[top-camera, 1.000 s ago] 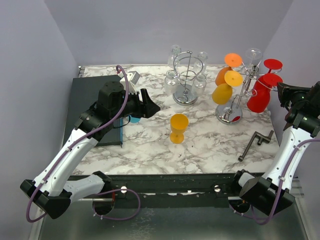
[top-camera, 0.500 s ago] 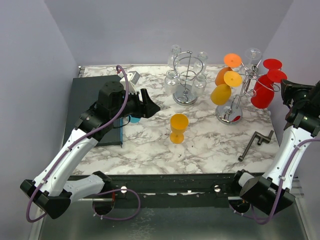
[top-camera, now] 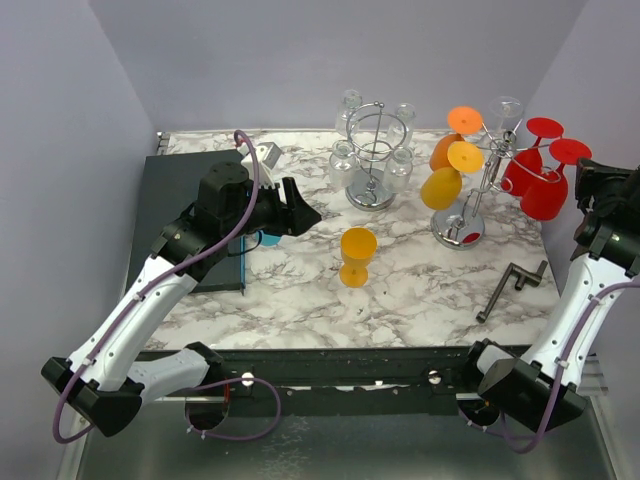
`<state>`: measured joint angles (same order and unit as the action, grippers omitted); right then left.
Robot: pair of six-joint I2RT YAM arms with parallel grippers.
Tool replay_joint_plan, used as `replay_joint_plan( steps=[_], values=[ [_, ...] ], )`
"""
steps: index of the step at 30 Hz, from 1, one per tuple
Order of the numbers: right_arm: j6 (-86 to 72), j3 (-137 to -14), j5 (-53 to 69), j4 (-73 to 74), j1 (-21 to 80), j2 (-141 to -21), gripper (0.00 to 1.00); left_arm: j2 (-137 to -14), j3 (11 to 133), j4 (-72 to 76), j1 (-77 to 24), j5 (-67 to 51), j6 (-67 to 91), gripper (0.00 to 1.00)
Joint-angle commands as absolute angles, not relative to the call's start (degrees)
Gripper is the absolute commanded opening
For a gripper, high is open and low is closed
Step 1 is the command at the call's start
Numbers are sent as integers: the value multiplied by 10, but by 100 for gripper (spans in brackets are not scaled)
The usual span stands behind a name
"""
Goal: Take the wine glass off the wine glass rack
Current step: Pick up the wine glass from the wine rack, then place the wine glass at the center of the board.
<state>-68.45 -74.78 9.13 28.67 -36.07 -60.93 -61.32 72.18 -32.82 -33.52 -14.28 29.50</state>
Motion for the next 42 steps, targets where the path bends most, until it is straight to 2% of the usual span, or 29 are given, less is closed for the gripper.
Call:
replay_joint_plan(
  steps=[1, 13, 29, 42],
  values=[
    [-657, -787, 31, 346, -363, -590, 1, -618, 727, -321, -338, -135, 287, 64],
    [-618, -800, 4, 474, -362, -525, 1, -627, 732, -321, -344, -144, 288, 64],
    [-529, -831, 142, 639, -344, -473, 1, -653, 725, -317, -345, -142, 296, 64],
    [-403, -926, 277, 770, -315, -523, 1, -660, 739, -322, -345, -109, 308, 64]
  ],
)
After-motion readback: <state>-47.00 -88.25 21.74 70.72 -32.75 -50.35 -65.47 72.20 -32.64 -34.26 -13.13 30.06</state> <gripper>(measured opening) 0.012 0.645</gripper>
